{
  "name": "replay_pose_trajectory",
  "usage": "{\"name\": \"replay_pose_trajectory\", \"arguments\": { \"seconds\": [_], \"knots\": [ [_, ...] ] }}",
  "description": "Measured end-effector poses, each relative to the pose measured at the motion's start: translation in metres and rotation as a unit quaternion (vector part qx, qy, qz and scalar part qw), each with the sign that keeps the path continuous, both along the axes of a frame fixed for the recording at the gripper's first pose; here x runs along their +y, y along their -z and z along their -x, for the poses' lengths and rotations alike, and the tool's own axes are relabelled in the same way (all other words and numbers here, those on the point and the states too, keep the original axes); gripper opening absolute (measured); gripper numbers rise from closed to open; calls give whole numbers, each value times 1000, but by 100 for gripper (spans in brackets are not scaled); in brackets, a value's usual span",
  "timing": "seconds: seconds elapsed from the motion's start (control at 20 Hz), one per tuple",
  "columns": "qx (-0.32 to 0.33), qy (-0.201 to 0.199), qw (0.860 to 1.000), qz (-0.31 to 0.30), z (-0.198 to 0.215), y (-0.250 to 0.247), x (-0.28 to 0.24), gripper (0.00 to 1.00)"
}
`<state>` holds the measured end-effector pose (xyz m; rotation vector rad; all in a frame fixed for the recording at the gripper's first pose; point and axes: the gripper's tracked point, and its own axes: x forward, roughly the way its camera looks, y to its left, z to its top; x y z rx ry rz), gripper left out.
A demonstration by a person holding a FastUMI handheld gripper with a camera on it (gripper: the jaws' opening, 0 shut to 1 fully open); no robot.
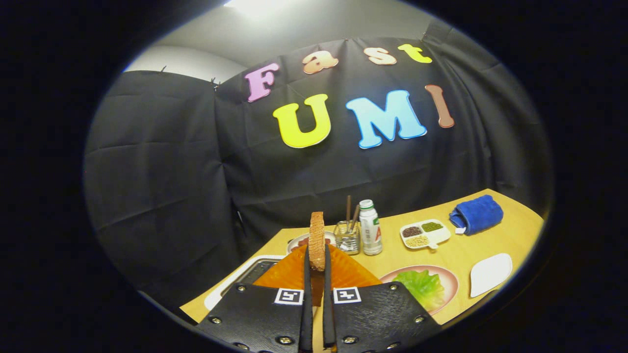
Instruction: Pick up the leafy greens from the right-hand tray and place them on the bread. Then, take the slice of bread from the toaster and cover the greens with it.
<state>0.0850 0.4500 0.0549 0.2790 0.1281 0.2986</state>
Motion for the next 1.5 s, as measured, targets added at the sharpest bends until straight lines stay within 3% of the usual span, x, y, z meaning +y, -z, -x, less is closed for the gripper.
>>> {"name": "replay_pose_trajectory", "arguments": {
  "seconds": [0.25,0.45,0.55,0.85,1.5],
  "knots": [
    [42,77,995,40,-30,55,-71,8],
    [45,155,983,88,-44,80,-131,8],
    [50,173,978,108,-47,93,-142,8],
    [64,147,977,138,-48,121,-121,8],
    [102,68,988,98,-46,148,-67,8]
  ]
}}
